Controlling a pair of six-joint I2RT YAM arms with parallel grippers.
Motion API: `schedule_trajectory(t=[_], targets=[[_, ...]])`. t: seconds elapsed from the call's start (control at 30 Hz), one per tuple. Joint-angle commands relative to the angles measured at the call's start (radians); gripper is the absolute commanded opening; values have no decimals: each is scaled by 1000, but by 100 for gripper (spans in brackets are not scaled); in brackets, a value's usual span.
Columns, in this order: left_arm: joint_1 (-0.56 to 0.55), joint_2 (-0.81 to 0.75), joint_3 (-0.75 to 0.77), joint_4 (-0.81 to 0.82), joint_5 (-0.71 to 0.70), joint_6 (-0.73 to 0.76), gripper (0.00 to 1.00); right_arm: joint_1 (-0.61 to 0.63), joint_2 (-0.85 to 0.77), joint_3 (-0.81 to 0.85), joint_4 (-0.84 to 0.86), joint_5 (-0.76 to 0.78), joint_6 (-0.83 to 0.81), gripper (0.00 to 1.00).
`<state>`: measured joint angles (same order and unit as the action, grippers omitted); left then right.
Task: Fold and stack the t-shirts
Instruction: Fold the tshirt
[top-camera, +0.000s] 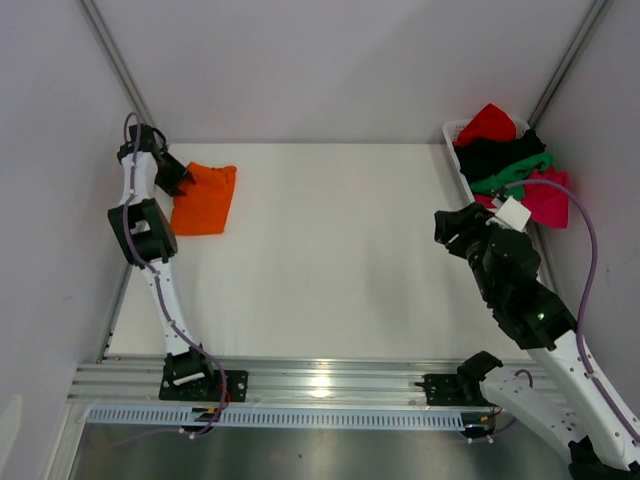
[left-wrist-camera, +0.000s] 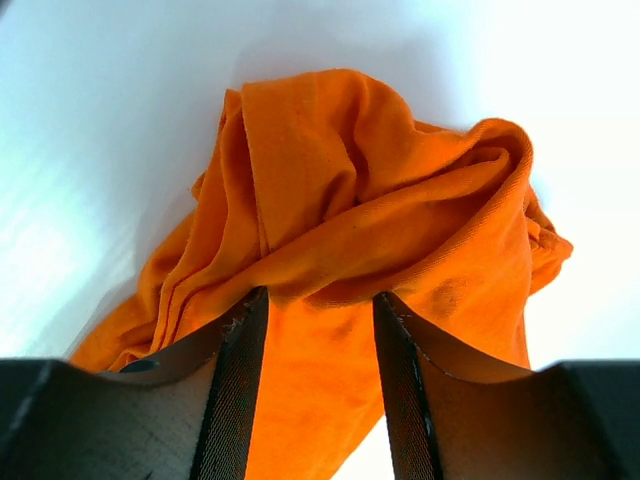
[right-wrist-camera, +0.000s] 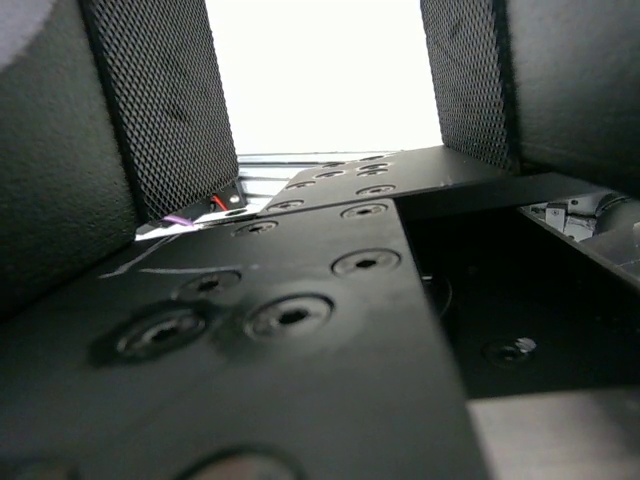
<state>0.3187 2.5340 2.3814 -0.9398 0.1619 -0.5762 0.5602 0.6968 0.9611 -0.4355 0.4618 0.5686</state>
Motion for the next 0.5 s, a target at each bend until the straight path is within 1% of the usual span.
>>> schedule_trajectory(t=[0.0,0.13,0.23,0.4,0.47], targets=[[34,19,61,44,37,-22,50,-2,-48,14,12,3,22,57],[43,25,56,50,74,-30,49,0,-68,8,-6,18,33,57],[37,-9,3,81,111,-37,47,0,-68,-2,-5,14,40,57],[2,-148,-132,159,111,-13,46,1,-63,-24,11,-3,45,57],[-10,-190,-149,180,116,-4,46,3,-65,-30,9,-6,43,57]])
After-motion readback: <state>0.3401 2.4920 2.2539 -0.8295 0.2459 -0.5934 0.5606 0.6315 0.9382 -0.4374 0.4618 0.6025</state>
